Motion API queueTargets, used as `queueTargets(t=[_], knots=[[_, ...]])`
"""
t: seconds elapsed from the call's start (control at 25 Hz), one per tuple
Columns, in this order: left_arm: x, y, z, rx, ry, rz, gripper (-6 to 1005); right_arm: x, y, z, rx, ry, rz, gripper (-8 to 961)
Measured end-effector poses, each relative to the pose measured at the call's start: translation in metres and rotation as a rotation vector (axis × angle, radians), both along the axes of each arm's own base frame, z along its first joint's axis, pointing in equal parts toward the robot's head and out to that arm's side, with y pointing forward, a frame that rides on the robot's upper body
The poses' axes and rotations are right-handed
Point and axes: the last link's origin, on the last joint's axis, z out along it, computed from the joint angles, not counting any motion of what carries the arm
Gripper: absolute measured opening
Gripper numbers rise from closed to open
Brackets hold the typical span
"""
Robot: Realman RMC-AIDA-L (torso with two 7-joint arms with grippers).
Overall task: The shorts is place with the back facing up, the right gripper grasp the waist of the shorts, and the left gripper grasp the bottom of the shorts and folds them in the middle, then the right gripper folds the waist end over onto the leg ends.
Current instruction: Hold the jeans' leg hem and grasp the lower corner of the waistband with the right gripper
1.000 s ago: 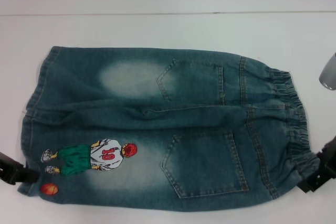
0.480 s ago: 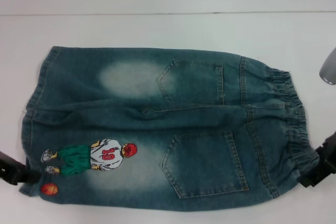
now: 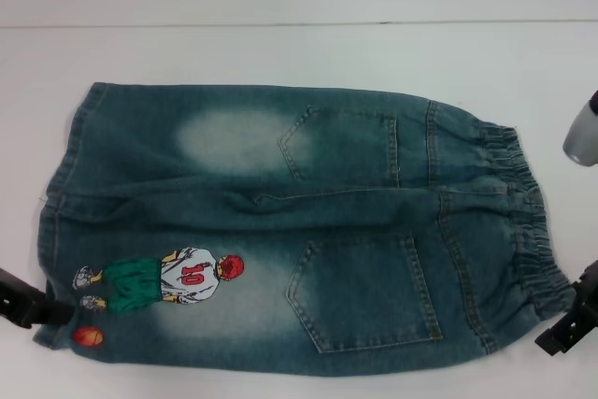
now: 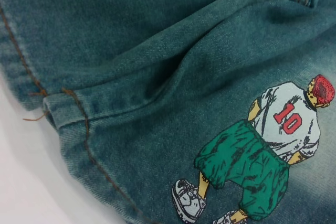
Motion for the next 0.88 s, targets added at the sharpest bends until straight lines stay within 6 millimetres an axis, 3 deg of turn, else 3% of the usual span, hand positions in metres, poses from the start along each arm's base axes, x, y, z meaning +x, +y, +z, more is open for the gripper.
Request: queueTargets(t=[0.88], knots=[[0.0,0.001,-0.001,-0.001,0.001,-0.001,127,-0.013,0.005,-0.001,0.017,0.068,0.071,823]])
